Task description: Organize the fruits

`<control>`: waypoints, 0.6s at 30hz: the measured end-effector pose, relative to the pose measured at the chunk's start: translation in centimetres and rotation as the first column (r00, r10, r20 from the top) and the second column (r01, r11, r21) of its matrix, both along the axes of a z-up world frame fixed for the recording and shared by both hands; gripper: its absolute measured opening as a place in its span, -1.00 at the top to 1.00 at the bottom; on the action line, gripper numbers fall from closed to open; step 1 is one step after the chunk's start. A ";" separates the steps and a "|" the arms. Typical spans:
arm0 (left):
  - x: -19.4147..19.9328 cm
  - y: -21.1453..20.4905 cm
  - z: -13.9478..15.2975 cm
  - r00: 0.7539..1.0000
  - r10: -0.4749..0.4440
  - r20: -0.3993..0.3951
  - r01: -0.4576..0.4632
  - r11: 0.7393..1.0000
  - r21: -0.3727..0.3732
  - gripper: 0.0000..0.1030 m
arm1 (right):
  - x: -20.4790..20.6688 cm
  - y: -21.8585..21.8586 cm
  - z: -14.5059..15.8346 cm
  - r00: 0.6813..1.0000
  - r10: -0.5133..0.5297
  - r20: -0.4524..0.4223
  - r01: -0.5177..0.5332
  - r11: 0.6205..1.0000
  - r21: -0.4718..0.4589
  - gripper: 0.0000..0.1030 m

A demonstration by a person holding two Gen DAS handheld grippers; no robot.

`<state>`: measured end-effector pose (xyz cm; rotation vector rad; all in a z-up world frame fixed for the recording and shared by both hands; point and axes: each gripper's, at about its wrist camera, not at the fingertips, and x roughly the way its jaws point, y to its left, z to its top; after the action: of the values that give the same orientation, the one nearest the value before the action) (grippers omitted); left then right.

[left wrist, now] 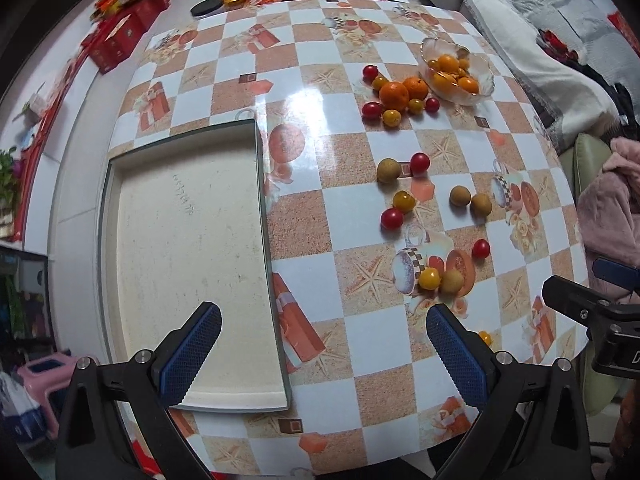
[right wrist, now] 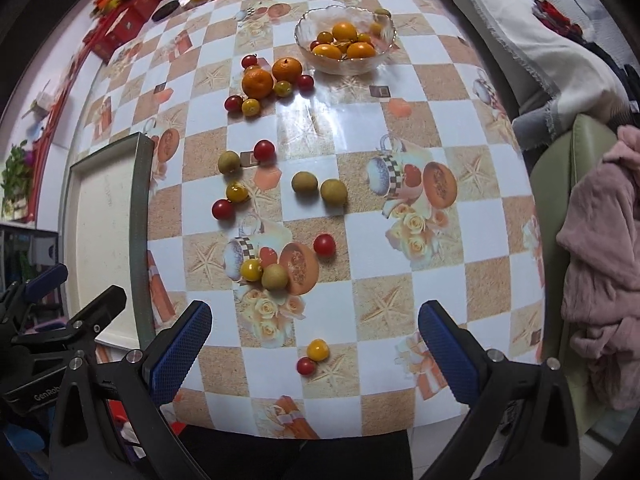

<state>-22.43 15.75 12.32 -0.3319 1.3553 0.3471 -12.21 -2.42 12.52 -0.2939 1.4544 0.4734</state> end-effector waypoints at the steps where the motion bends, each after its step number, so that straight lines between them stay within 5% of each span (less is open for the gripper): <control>1: 0.0 -0.1 0.0 1.000 0.005 -0.002 -0.005 1.000 0.001 -1.00 | 0.2 0.1 0.0 1.000 0.009 -0.001 -0.009 1.000 0.003 -1.00; 18: 0.6 -1.3 0.0 0.999 0.021 -0.045 -0.020 1.000 0.024 -1.00 | 1.2 -1.2 -0.9 0.999 0.013 -0.036 -0.013 1.000 0.012 -1.00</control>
<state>-21.86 14.48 12.27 -0.3206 1.3915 0.3891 -10.99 -3.65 11.65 -0.2865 1.4850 0.5000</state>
